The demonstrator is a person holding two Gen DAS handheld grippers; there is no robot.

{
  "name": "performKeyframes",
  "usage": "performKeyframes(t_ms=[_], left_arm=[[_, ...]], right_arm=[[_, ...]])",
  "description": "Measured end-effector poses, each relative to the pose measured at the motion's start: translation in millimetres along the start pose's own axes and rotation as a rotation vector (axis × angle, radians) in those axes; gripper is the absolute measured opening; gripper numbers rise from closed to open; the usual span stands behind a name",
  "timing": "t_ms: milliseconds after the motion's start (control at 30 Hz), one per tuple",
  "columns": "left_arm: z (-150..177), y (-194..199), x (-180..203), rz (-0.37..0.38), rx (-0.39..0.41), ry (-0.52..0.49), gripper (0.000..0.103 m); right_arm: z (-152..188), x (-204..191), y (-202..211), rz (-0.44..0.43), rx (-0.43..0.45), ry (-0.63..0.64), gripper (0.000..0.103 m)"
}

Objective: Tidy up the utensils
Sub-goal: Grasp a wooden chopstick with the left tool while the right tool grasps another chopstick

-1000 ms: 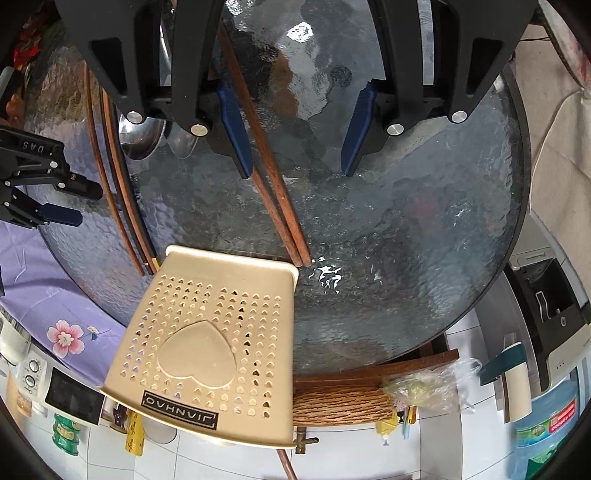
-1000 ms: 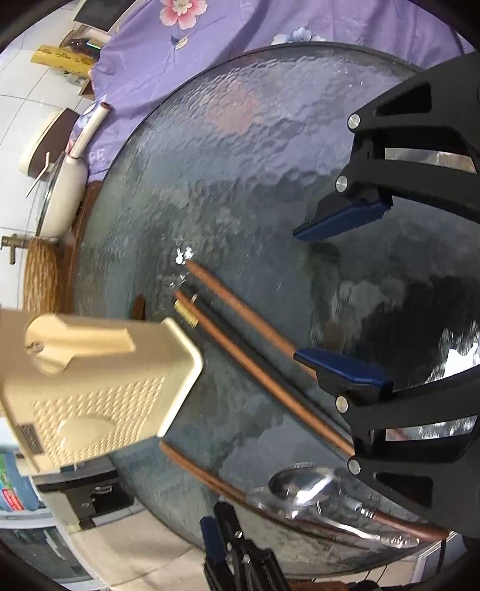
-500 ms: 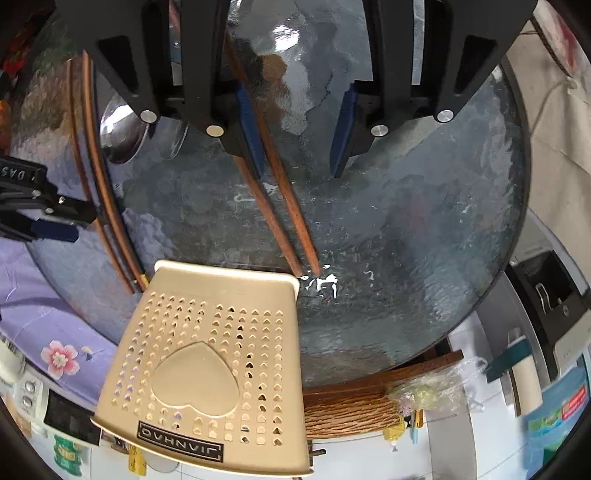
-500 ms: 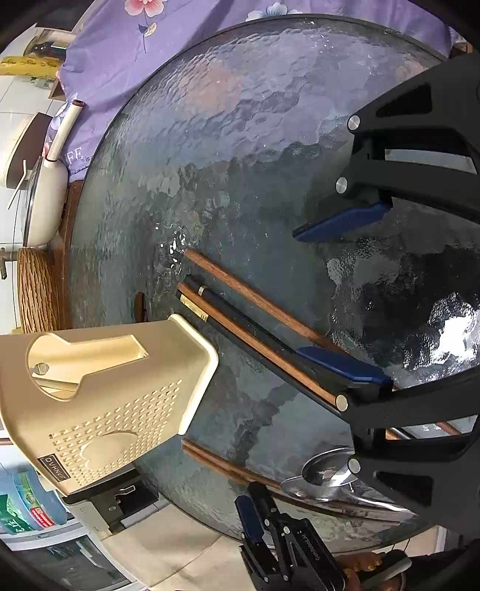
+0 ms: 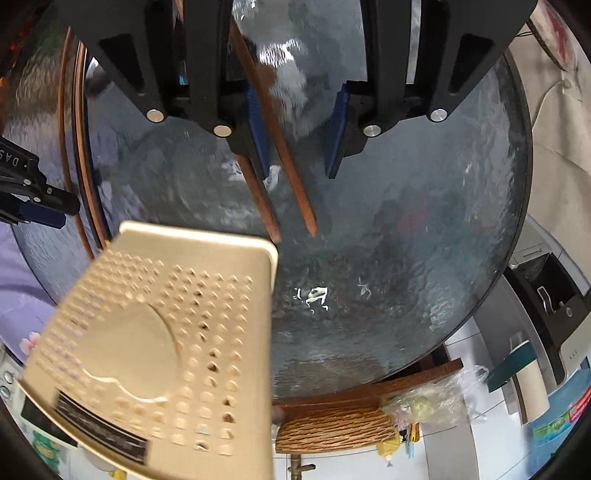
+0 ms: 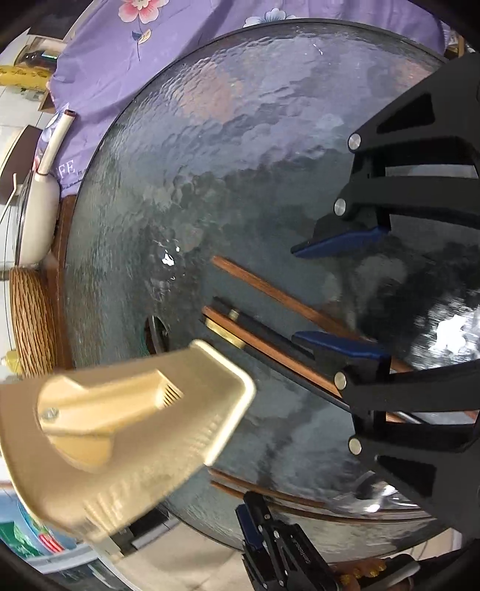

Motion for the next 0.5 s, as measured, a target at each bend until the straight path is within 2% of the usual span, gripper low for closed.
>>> performKeyframes(t_ms=[200, 367, 500], left_arm=[[-14, -9, -3, -0.006, -0.012, 0.029, 0.02], [-17, -11, 1, -0.032, -0.006, 0.04, 0.009], [-17, -11, 0, -0.041, 0.001, 0.062, 0.008]], right_arm=[[-18, 9, -11, 0.042, -0.011, -0.024, 0.028], [-21, 11, -14, 0.07, 0.003, -0.023, 0.015], [-23, 15, -16, 0.068, 0.016, -0.043, 0.012]])
Point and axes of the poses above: each gripper's, at about its wrist camera, not at the fingertips, and y roughly against the way its jaws point, x to its right, z to its underside, the point moved 5 cm from there along -y, roughly the way its jaws point, and after that the axes turned 1 degree about z, right-handed, at the moved point
